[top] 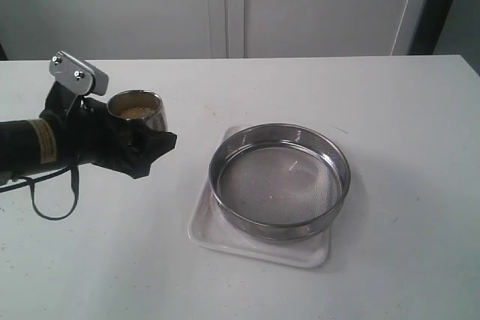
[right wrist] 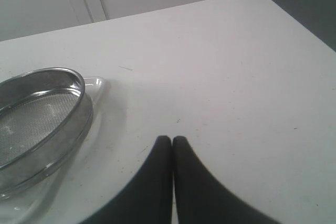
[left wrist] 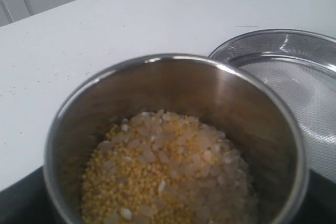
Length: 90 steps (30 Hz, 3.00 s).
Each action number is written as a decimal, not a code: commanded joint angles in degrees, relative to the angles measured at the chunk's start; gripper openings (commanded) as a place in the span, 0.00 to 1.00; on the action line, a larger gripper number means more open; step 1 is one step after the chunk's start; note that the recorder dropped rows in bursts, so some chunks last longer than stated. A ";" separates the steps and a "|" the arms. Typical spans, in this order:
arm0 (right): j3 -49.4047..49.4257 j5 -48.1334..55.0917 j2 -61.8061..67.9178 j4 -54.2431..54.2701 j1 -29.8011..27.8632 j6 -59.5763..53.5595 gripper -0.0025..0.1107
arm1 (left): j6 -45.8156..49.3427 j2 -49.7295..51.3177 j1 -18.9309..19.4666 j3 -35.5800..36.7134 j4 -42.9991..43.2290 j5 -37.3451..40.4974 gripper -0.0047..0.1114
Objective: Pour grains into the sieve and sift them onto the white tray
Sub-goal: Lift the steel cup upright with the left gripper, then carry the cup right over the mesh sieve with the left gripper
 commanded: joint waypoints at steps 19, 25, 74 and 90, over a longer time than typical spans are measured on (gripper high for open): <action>0.39 -0.82 -0.24 0.00 0.07 1.40 0.02 | -0.97 -0.29 -13.10 -14.42 1.59 30.09 0.04; 0.39 -0.82 -0.24 0.00 0.07 1.40 0.02 | -0.69 1.72 -13.21 -15.82 2.32 31.47 0.04; 0.39 -0.82 -0.24 0.00 0.07 1.40 0.02 | 21.85 18.80 -29.00 -35.03 19.87 51.86 0.04; 0.39 -0.82 -0.24 0.00 0.07 1.40 0.02 | 23.55 21.84 -29.14 -35.41 33.05 50.58 0.04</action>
